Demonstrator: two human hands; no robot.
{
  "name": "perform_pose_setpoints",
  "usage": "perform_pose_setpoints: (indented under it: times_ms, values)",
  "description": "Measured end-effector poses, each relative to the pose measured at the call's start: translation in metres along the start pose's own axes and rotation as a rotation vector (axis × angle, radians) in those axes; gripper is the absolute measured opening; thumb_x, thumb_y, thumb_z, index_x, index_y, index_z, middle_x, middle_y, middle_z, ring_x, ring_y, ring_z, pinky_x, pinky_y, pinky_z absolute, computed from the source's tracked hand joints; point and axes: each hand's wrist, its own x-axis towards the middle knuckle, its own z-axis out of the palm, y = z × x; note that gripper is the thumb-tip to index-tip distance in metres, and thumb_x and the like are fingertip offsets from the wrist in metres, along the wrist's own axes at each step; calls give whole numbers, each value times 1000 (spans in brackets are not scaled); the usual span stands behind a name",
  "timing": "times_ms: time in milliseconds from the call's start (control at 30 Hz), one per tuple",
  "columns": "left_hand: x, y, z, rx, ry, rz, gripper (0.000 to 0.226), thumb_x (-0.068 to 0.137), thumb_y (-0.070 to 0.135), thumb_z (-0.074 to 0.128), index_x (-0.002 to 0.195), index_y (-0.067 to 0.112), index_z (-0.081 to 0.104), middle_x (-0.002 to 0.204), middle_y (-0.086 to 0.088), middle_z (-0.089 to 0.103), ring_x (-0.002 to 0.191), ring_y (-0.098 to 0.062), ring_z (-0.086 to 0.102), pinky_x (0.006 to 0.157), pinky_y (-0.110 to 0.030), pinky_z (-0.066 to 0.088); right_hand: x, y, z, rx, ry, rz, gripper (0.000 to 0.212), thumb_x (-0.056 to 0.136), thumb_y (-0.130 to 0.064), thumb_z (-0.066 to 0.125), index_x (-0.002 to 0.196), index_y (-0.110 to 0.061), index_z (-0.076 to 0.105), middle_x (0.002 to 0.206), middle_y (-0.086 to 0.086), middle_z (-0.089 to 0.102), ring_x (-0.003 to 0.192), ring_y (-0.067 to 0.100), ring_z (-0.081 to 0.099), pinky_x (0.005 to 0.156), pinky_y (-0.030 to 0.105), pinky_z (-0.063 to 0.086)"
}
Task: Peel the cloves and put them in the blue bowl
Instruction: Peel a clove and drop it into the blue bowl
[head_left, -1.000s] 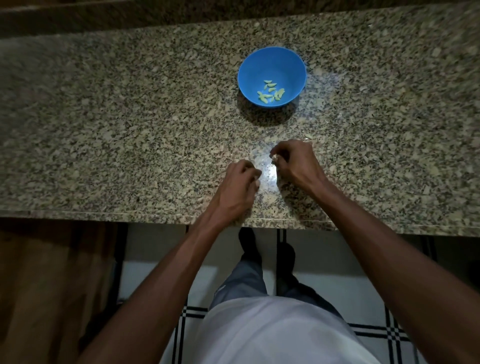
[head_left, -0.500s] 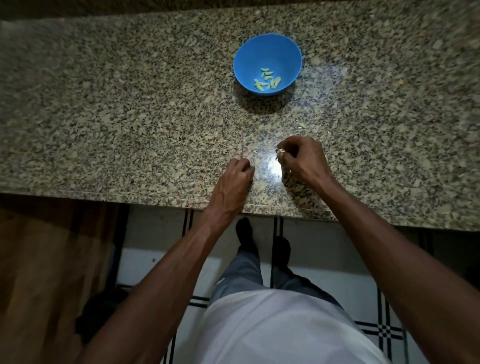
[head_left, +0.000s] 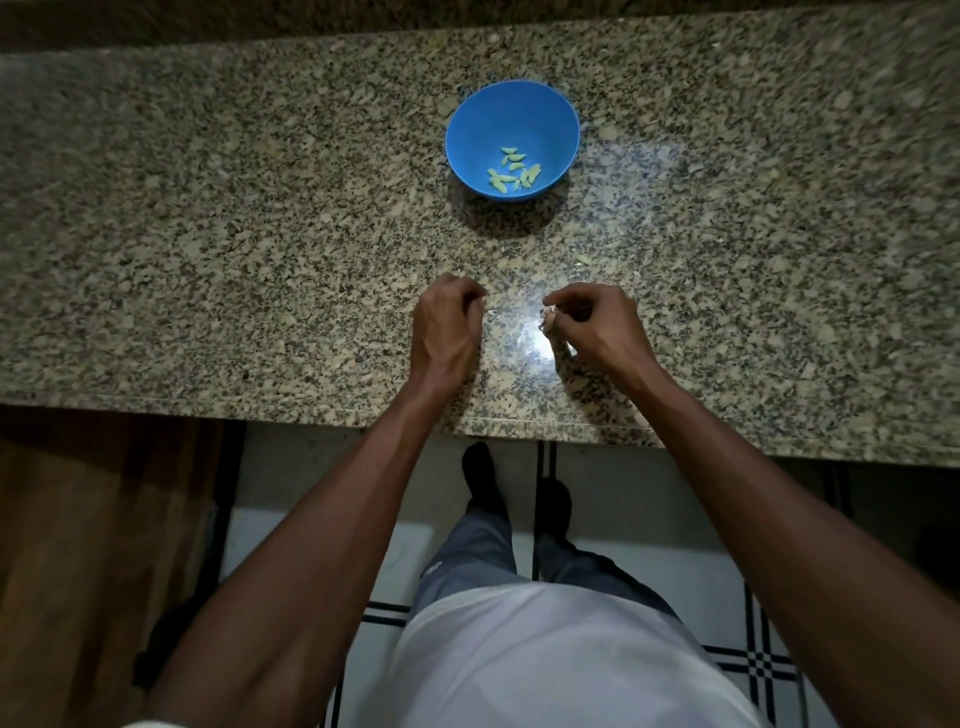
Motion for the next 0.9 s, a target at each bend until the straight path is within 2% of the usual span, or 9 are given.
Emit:
perform_pose_setpoints:
  times_ms: [167, 200, 300, 333, 467, 600, 700, 767, 900]
  values:
    - [-5, -3, 11, 203, -156, 314, 8, 97, 2, 64, 99, 3, 72, 99, -10, 64, 89, -21, 57, 72, -35, 56, -2, 3, -1, -20, 7, 14, 19, 94, -18, 74, 111, -17, 79, 97, 0, 78, 90, 14, 75, 84, 43, 64]
    - [-12, -4, 11, 241, -177, 359, 9, 97, 1, 64, 103, 2, 71, 102, -10, 63, 92, -21, 55, 74, -37, 57, -2, 4, -1, -27, 6, 10, 19, 94, -18, 74, 112, -17, 79, 97, 0, 78, 90, 14, 75, 84, 43, 64]
    - [-32, -9, 9, 320, -225, 420, 33, 91, -7, 67, 124, 0, 65, 121, -13, 60, 109, -26, 54, 87, -35, 58, -3, 5, -1, -34, 10, 8, 18, 94, -19, 74, 112, -18, 79, 95, -1, 78, 88, 12, 74, 81, 43, 65]
    - [-37, -9, 8, 330, -229, 423, 34, 91, -8, 67, 124, -1, 65, 121, -14, 61, 110, -27, 55, 87, -34, 58, -3, 5, -1, -35, 10, 5, 18, 94, -20, 74, 112, -17, 79, 95, 0, 78, 88, 12, 74, 81, 42, 65]
    - [-39, -8, 3, 352, -236, 403, 16, 93, -6, 66, 107, 1, 70, 105, -13, 63, 98, -27, 59, 75, -34, 59, -4, 5, -1, -52, 9, -19, 18, 93, -21, 75, 111, -16, 80, 93, 1, 78, 85, 13, 75, 82, 40, 64]
    - [-35, -13, 2, 288, -192, 331, 7, 95, -3, 65, 96, 2, 70, 96, -12, 66, 87, -23, 59, 70, -34, 57, -4, 5, -2, -53, 3, -20, 19, 94, -21, 75, 111, -16, 79, 93, 1, 78, 86, 14, 75, 83, 40, 64]
    - [-32, -14, -7, 83, -85, 108, 12, 98, 2, 62, 98, 2, 74, 93, -11, 69, 81, -16, 61, 71, -20, 51, -4, 6, -4, -37, -5, -10, 19, 94, -19, 75, 113, -16, 79, 96, 1, 78, 88, 13, 74, 85, 39, 63]
    - [-31, -17, -18, -17, -19, -33, 14, 98, 3, 63, 104, 3, 76, 97, -10, 74, 82, -14, 66, 73, -15, 53, -5, 6, -4, -36, -5, -12, 18, 95, -19, 74, 112, -16, 79, 96, 1, 78, 89, 14, 75, 86, 39, 63]
    - [-37, -22, -30, -42, -94, -28, 16, 95, 7, 70, 109, 7, 77, 102, -9, 77, 82, -12, 71, 74, -15, 57, -5, 7, -3, -36, -12, -25, 18, 94, -20, 74, 110, -17, 80, 101, 3, 79, 94, 14, 75, 91, 40, 62]
